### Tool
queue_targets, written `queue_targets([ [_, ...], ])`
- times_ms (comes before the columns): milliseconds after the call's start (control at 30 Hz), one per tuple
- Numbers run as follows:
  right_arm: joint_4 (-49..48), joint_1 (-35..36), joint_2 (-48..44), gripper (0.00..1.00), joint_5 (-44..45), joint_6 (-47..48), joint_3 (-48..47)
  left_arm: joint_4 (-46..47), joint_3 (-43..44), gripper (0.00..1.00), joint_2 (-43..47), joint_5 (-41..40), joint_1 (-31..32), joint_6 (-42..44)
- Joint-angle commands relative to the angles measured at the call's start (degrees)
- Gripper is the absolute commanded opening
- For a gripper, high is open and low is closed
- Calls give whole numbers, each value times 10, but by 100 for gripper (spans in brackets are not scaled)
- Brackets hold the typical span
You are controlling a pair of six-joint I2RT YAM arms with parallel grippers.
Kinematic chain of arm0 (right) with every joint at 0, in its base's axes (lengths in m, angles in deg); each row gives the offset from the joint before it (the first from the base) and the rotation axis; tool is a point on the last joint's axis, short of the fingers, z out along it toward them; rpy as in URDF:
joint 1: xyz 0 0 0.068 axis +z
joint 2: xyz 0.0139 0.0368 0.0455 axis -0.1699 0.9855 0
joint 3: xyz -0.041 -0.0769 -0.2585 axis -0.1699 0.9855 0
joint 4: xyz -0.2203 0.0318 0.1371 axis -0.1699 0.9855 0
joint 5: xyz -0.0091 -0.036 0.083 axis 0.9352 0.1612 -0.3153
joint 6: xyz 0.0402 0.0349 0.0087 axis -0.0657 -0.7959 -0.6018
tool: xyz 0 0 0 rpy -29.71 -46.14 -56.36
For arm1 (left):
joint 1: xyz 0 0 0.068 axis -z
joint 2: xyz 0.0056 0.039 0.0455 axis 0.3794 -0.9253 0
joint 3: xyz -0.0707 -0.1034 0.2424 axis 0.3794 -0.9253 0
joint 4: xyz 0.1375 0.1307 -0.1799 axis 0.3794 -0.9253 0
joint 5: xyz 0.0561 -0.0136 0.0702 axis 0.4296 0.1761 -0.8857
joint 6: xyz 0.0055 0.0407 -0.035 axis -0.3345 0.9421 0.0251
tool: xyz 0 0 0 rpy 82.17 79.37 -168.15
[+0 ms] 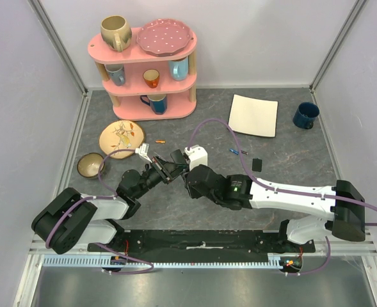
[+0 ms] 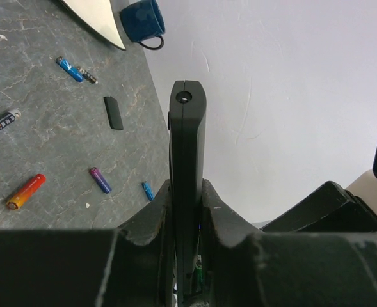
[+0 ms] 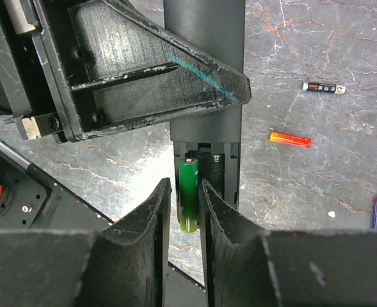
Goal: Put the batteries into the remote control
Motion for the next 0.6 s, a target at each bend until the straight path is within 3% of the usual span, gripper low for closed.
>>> queue_targets([
  [0,25,5,13,31,-3,-7,-29,248,10,2,16,-16,-1,-9],
  [267,33,5,9,36,15,-6,-38,250,8,2,12,-14,-1,-10],
  [567,35,4,-1,34,37,-5,-42,250,7,2,7,-10,-1,-14],
])
